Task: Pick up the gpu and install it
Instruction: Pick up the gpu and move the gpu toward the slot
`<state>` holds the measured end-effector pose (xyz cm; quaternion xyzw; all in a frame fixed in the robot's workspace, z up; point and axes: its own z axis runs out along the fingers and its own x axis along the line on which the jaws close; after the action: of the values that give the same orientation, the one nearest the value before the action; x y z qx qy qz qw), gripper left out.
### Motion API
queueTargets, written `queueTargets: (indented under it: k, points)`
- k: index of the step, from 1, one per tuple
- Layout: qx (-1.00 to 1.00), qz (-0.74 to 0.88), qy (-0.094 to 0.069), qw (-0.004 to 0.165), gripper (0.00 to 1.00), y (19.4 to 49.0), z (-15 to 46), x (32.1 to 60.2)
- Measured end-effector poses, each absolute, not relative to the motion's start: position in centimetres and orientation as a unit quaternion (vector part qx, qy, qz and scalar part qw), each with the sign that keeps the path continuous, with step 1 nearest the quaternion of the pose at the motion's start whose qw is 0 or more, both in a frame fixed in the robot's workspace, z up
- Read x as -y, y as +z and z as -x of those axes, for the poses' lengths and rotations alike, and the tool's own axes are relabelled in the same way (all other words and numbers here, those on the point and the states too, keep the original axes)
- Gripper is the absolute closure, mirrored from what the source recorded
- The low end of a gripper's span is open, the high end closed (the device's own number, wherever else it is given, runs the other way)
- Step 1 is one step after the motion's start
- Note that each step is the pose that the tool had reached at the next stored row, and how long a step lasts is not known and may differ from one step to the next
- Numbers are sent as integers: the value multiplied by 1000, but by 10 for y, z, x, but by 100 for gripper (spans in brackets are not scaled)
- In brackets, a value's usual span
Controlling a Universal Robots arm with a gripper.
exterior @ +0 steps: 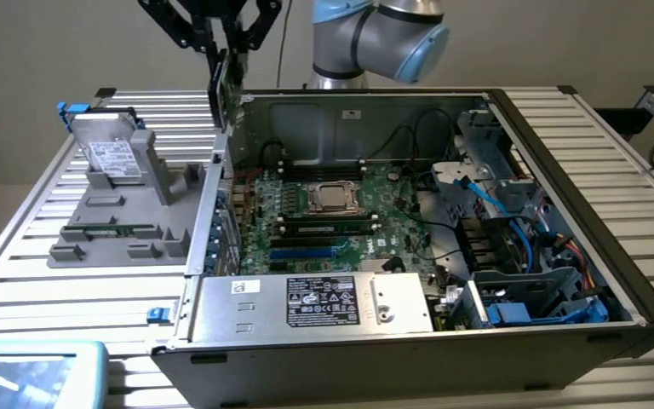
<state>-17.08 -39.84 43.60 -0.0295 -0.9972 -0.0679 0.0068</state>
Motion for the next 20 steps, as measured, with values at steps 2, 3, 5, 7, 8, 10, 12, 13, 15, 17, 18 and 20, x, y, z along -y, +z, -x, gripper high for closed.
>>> queueTargets:
  k: [2, 3, 5, 7, 8, 10, 12, 13, 15, 17, 18, 20]
  points:
    - [997, 30, -68, 7, 72, 436, 162, 400]
    - [997, 30, -68, 7, 72, 436, 157, 400]
    - [997, 30, -68, 7, 72, 436, 148, 401]
    - [997, 30, -68, 7, 72, 436, 139, 402]
    - [997, 30, -68, 7, 72, 436, 134, 403]
    - [997, 30, -68, 7, 72, 436, 125, 404]
    - [997, 30, -68, 8, 72, 436, 116, 406]
    - [997, 30, -68, 8, 72, 436, 112, 408]
    - [997, 30, -68, 8, 72, 435, 105, 412]
    - [997, 30, -68, 8, 72, 435, 98, 417]
    - [997, 30, -68, 8, 72, 434, 94, 419]
    - [997, 30, -68, 8, 72, 434, 87, 423]
